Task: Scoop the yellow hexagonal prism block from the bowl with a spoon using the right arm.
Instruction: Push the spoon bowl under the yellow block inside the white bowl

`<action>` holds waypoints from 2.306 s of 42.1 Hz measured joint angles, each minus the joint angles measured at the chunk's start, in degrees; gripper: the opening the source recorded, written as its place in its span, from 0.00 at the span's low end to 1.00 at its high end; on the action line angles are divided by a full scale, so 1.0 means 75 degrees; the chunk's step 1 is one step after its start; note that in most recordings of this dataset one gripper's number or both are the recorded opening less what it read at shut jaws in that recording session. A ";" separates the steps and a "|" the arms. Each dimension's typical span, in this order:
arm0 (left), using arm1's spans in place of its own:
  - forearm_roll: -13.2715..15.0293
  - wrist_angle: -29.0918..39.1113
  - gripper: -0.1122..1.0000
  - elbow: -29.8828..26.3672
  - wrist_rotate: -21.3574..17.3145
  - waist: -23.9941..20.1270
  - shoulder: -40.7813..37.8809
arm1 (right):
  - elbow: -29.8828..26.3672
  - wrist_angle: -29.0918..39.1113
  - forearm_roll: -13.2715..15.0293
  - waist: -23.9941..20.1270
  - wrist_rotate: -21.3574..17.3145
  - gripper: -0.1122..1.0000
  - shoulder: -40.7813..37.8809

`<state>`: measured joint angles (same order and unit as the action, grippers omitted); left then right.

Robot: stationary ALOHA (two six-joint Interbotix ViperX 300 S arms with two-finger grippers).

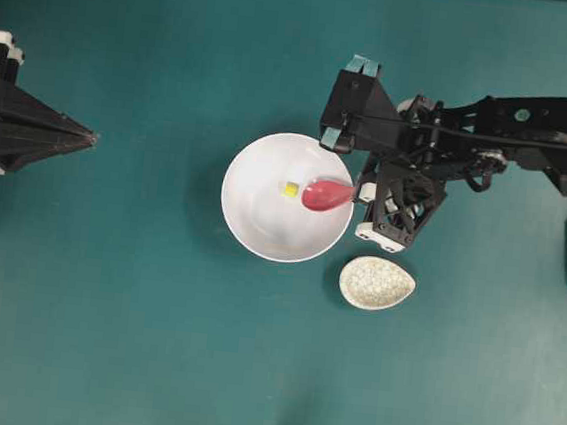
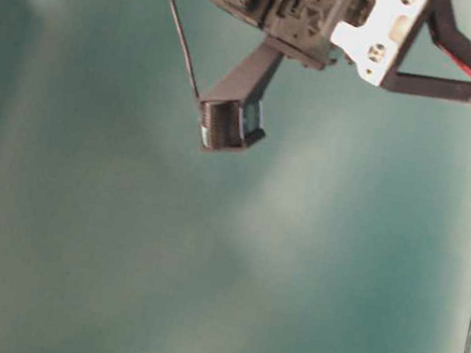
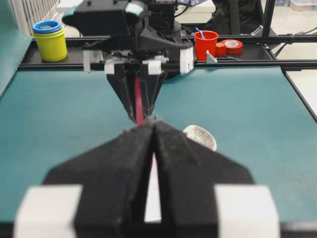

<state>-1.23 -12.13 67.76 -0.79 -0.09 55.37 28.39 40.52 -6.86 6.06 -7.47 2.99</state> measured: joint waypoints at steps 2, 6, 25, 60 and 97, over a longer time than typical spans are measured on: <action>0.0000 -0.0012 0.10 0.0000 0.0012 0.0000 0.0000 | -0.0023 -0.0035 0.0000 0.0000 0.0000 0.30 -0.0047; -0.0012 0.0000 0.10 0.0000 0.0000 -0.0012 0.0000 | -0.0082 -0.0117 -0.0012 -0.0012 0.0000 0.30 -0.0152; -0.0012 -0.0012 0.10 0.0000 -0.0012 0.0000 0.0012 | -0.0164 -0.0305 0.0000 0.0000 -0.0012 0.30 -0.0398; -0.0012 -0.0012 0.10 0.0000 -0.0012 0.0000 0.0023 | -0.0492 -0.0797 0.0000 0.0000 -0.0012 0.30 -0.0879; -0.0012 -0.0012 0.10 0.0000 -0.0012 0.0000 0.0035 | -0.0504 -0.2004 -0.0023 0.0000 -0.0012 0.30 -0.0879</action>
<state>-1.32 -12.22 67.76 -0.88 -0.09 55.63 24.61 25.49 -7.03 6.06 -7.56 -3.60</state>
